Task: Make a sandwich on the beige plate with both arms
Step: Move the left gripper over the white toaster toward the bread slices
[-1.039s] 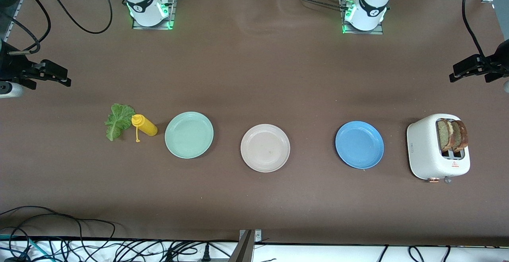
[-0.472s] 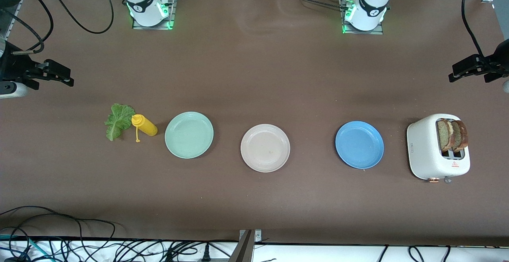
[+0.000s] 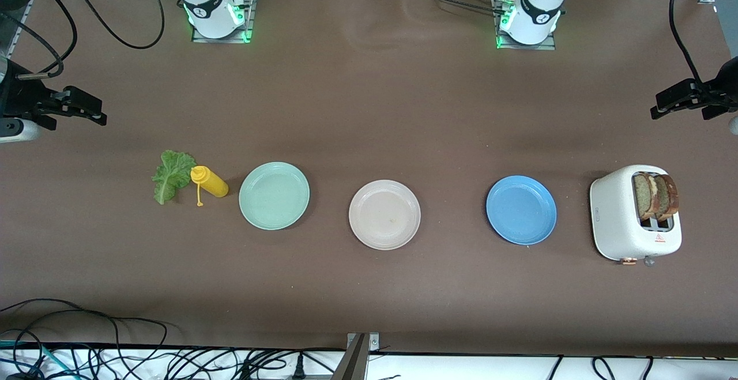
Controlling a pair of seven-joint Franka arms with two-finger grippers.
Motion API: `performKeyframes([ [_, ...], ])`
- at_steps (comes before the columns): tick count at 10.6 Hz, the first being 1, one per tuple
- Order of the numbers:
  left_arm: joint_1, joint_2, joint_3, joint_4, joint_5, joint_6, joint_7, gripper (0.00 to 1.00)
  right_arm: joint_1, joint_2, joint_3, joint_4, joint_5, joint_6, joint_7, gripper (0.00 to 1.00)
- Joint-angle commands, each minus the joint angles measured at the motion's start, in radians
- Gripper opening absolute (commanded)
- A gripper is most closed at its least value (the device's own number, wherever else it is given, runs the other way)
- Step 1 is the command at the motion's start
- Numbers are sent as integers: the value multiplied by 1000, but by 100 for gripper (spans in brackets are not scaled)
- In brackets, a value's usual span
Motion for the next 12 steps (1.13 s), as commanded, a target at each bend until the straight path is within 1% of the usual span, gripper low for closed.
performKeyframes([
  [1, 1, 10, 1, 26, -1, -11, 2, 100, 0, -10, -4, 3, 8, -12, 0, 100],
  [5, 1, 18, 0, 10, 5, -14, 16, 100, -1, -10, -5, 3, 8, -13, -3, 100],
  [9, 24, 113, 9, 22, 8, 3, 19, 100, -1, -10, -5, 3, 9, -13, -4, 100],
  [10, 29, 136, 9, 22, 10, 32, 19, 100, -1, -10, -5, 3, 9, -13, -4, 100],
  [12, 38, 194, 9, 22, 77, 100, 19, 100, -1, -10, -5, 3, 9, -13, -4, 100],
])
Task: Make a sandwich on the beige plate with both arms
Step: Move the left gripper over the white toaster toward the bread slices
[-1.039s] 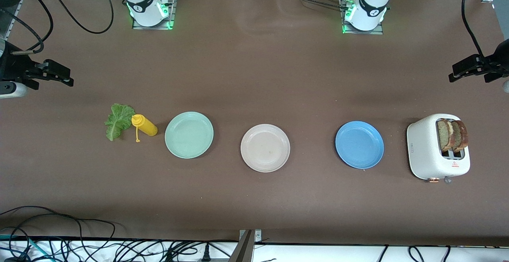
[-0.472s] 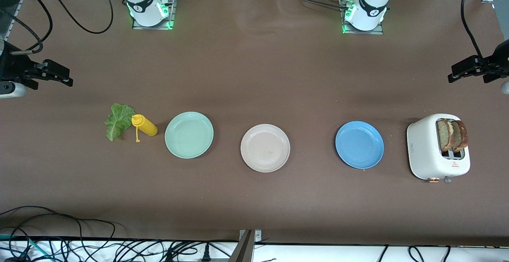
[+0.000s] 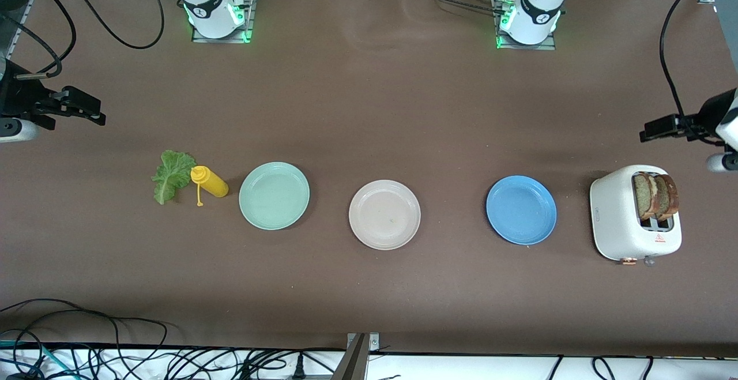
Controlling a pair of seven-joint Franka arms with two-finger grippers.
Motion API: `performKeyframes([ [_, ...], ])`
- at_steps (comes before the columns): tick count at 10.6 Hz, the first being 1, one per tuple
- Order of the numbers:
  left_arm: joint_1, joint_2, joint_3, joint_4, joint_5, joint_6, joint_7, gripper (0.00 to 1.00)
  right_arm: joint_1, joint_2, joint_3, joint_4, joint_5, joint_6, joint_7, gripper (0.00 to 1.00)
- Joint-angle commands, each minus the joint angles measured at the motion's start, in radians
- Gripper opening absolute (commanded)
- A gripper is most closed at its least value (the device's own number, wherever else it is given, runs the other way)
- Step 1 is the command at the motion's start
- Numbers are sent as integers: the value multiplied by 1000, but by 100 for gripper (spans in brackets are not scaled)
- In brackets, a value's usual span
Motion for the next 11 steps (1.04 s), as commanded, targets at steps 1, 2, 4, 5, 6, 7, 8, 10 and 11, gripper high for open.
performKeyframes([
  [1, 12, 83, -4, 27, 53, 64, 20, 100, -1, -10, -2, 3, 9, -12, -3, 100],
  [2, 18, 111, -4, 27, 53, 93, 20, 100, -1, -10, -2, 3, 9, -12, -4, 100],
  [4, 44, 161, -4, 27, 47, 159, 20, 100, -1, -10, -2, 3, 9, -12, -4, 100],
  [5, 44, 183, -4, 27, 45, 172, 20, 100, -2, -10, -2, 3, 9, -12, -4, 100],
  [6, 44, 195, -4, 29, 45, 196, 20, 100, -2, -10, -2, 3, 9, -12, -3, 100],
  [7, 44, 212, -4, 29, 45, 219, 20, 100, -1, -10, -2, 3, 9, -12, -4, 100],
  [8, 45, 229, -4, 29, 45, 237, 23, 100, -2, -10, -2, 3, 9, -12, -3, 100],
  [10, 52, 246, -4, 32, 42, 251, 41, 100, -2, -10, -2, 3, 9, -12, -4, 100],
  [11, 53, 252, -4, 32, 42, 271, 43, 100, -2, -10, -2, 3, 9, -12, -4, 100],
])
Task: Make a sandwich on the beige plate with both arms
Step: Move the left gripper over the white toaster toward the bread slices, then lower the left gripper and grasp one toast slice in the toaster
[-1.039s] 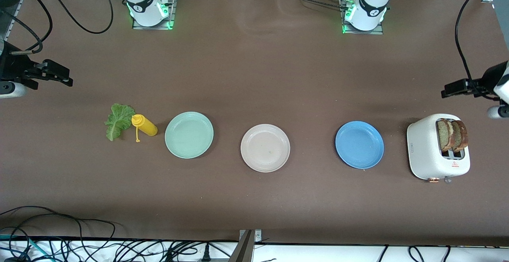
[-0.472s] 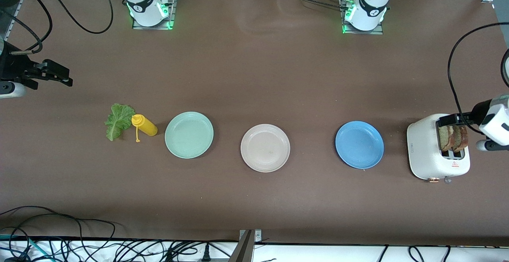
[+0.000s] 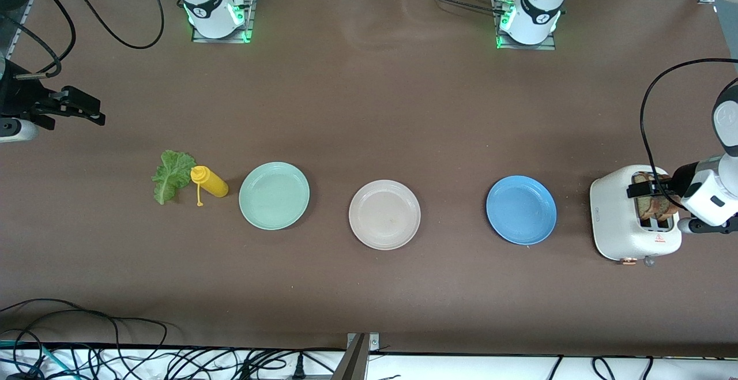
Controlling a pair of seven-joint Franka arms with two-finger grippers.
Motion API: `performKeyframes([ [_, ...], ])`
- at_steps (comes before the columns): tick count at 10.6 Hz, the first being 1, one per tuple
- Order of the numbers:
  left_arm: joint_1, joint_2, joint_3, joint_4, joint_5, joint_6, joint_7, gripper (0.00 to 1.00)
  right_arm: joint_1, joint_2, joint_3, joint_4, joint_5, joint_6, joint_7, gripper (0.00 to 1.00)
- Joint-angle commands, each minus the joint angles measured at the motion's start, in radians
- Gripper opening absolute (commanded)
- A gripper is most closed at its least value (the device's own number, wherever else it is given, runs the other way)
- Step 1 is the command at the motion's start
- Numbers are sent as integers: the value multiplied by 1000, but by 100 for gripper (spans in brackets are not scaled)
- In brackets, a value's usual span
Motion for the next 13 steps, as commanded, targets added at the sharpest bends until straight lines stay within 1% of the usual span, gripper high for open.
performKeyframes([
  [1, 11, 32, -5, 30, 18, 22, 32, 100, -2, -10, -2, 2, 9, -12, -4, 100],
  [5, 37, 65, -6, 30, 9, 65, 116, 100, -2, -10, -2, 2, 9, -12, -3, 100],
  [8, 41, 75, -6, 31, -23, 66, 125, 100, -3, -10, -2, 2, 9, -12, -3, 100],
  [10, 41, 75, -6, 30, -25, 66, 118, 99, -3, -10, -2, 1, 9, -12, -3, 100],
  [12, 43, 76, -6, 30, -45, 66, 127, 82, -5, -10, -3, 2, 9, -12, -3, 100],
  [13, 42, 75, -8, 28, -43, 73, 127, 80, -5, -10, -3, 1, 9, -12, -3, 100],
])
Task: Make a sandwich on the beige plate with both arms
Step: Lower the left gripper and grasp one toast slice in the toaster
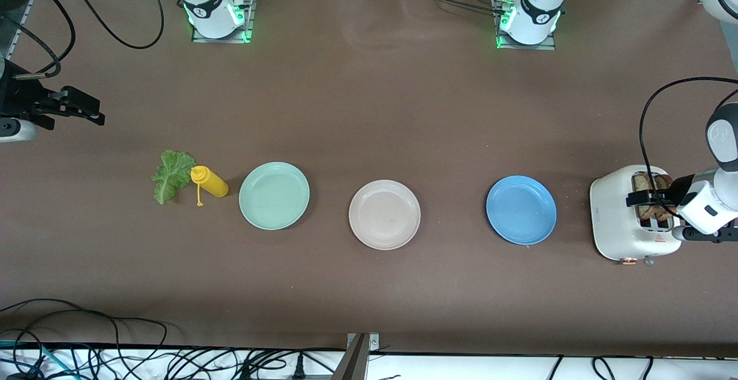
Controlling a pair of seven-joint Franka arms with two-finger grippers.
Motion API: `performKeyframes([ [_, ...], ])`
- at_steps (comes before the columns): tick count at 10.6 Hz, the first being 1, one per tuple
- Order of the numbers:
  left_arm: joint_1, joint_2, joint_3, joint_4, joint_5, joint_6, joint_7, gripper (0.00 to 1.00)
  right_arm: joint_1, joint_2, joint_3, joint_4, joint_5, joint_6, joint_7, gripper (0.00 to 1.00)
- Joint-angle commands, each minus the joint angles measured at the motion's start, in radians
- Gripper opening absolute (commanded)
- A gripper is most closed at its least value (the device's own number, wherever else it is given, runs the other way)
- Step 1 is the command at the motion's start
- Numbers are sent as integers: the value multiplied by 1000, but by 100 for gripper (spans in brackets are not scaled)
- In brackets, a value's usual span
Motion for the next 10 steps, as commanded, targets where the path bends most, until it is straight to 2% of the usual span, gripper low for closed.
performKeyframes([
  [1, 8, 15, -6, 21, -22, 8, 28, 79, -3, -10, -1, 1, 9, -12, -3, 100],
  [7, 24, 32, -6, 9, -24, 16, 134, 76, -5, -9, -2, 2, 9, -12, -3, 100],
  [8, 32, 32, -6, 9, -24, 16, 152, 68, -5, -9, -2, 2, 9, -10, -3, 100],
  [9, 35, 32, -6, 9, -24, 14, 162, 48, -6, -9, -2, 2, 9, -12, -3, 100],
  [10, 35, 32, -6, 11, -22, 13, 162, 13, -6, -9, -2, 2, 9, -10, -3, 100],
])
